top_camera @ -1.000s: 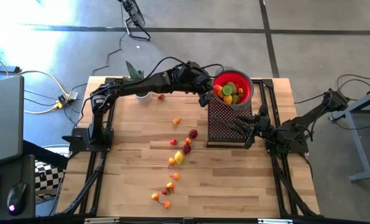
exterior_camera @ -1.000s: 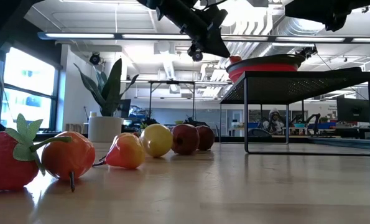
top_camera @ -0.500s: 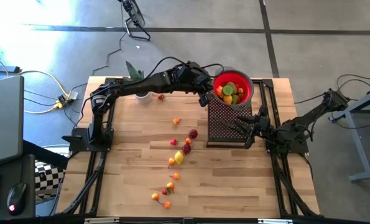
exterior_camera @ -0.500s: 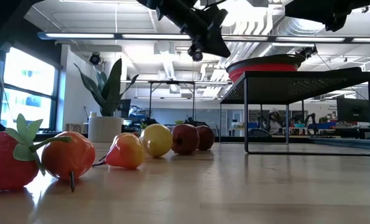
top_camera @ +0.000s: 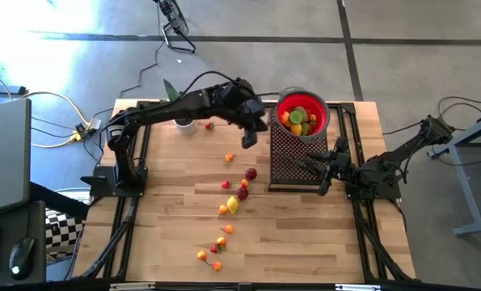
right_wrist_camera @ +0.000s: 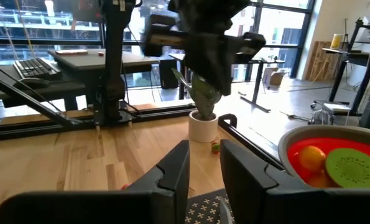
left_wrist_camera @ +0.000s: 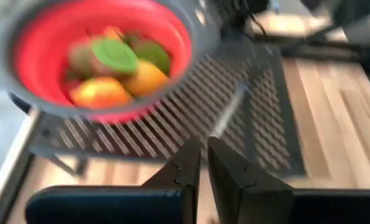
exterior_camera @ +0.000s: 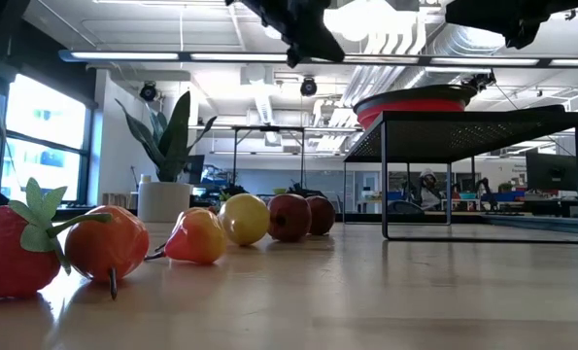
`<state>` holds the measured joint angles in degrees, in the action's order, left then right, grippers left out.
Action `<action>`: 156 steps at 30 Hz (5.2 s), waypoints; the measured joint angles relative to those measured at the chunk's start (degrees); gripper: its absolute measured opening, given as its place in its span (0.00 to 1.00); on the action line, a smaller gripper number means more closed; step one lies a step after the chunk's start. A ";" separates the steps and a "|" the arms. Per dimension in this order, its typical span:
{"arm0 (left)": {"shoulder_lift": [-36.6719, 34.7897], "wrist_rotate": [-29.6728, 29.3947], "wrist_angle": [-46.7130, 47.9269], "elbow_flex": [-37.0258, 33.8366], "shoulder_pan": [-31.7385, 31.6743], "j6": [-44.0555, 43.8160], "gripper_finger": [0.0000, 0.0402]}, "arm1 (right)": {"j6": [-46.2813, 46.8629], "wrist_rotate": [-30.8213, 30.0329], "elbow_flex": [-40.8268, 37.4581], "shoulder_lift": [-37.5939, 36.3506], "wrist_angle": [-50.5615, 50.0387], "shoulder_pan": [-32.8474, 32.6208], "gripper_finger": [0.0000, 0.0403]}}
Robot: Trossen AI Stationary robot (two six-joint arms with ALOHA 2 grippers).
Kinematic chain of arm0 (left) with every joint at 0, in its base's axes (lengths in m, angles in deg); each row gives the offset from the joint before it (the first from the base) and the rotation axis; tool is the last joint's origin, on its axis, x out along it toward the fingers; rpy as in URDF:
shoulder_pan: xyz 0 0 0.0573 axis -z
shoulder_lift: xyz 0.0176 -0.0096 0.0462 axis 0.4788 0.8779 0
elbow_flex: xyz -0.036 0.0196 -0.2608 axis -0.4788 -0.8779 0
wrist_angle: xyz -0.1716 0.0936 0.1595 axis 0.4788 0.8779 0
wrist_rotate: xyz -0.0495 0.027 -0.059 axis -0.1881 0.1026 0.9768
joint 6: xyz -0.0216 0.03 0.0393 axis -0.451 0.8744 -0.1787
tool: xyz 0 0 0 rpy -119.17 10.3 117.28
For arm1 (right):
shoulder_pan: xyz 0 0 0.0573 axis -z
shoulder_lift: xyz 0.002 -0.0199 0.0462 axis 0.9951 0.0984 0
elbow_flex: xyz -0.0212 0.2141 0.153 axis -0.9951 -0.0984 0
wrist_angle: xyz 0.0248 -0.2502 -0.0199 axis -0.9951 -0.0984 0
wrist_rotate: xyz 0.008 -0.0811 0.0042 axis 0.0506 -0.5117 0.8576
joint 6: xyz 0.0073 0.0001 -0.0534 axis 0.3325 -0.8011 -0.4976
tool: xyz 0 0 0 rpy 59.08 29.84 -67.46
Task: Pick & Place Fruit
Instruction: Put the strawberry into the strainer bowl on the shelf
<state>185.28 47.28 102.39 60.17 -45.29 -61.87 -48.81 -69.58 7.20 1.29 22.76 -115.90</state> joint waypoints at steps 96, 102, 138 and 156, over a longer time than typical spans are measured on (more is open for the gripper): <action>-26.72 -16.47 -23.08 -49.67 16.23 -10.39 0.11 | -1.49 4.40 0.00 -0.01 3.41 0.04 0.20; -26.68 -16.74 -23.66 -49.67 13.64 -10.62 0.37 | -1.61 4.40 0.00 0.00 3.41 0.04 0.20; -11.81 -11.45 -21.68 -49.67 13.04 -12.73 0.53 | -3.44 4.14 0.02 0.00 2.26 0.04 0.20; -5.36 -9.71 -26.15 -49.75 16.41 -15.39 0.53 | -2.82 4.16 0.02 -0.02 0.35 0.04 0.20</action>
<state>179.92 37.57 76.23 10.42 -28.88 -77.26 -51.63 -65.43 7.22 1.27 23.11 -115.86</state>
